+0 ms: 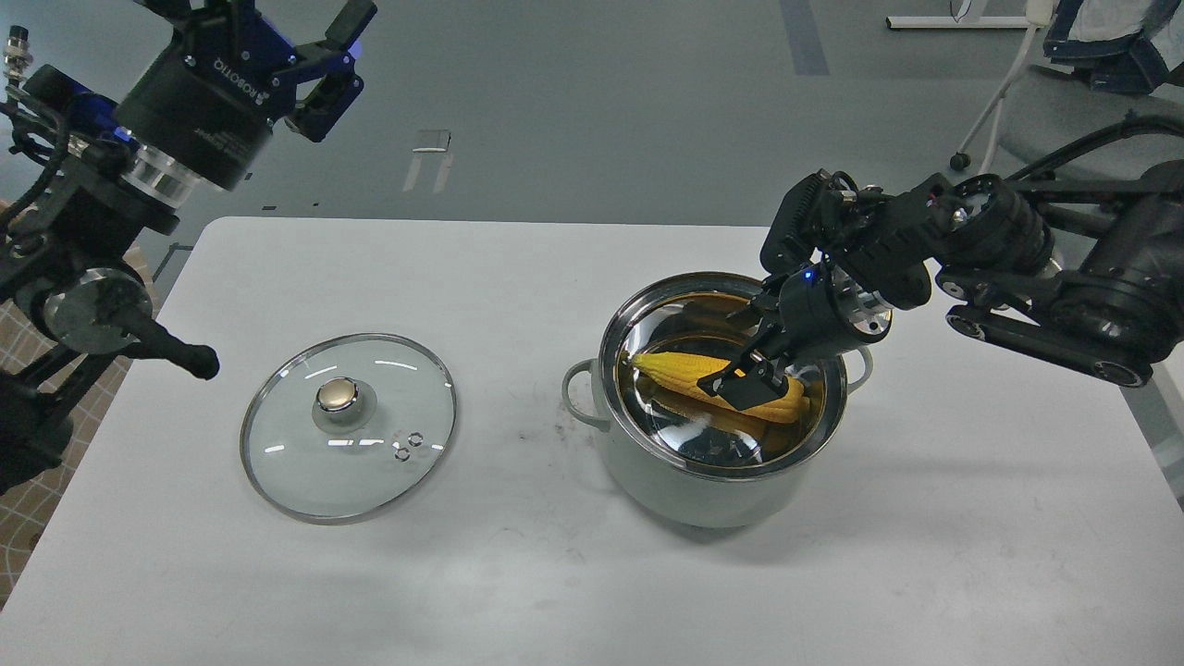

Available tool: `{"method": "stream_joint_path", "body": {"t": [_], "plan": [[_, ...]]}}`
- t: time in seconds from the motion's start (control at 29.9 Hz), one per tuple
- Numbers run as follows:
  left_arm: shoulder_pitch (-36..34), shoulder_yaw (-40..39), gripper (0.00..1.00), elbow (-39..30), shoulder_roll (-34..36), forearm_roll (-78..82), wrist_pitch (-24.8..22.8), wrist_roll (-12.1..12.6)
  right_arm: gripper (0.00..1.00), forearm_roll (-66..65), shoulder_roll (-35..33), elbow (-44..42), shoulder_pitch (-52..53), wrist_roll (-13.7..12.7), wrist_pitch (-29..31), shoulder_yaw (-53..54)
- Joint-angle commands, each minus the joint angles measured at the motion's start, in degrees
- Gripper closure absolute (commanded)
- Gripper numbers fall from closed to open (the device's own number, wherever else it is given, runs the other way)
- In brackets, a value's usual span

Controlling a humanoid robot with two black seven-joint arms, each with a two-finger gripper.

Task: Open pot and put corn in
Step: 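Open the right gripper and raise the right arm away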

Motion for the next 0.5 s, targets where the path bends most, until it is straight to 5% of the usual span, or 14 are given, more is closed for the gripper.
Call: {"method": "stream_joint_path", "body": {"t": [0.0, 0.47], "plan": [[0.0, -0.35, 0.06, 0.0, 0.01, 0.0, 0.08, 0.02, 0.12, 7.32, -0.11, -4.28, 2.23, -0.02, -0.07, 2.85], [-0.09, -0.61, 0.02, 4.65, -2.97, 0.43, 0.7, 0.11, 0.07, 50.39, -3.97, -25.47, 8.05, -0.02, 0.45, 9.26]]}}
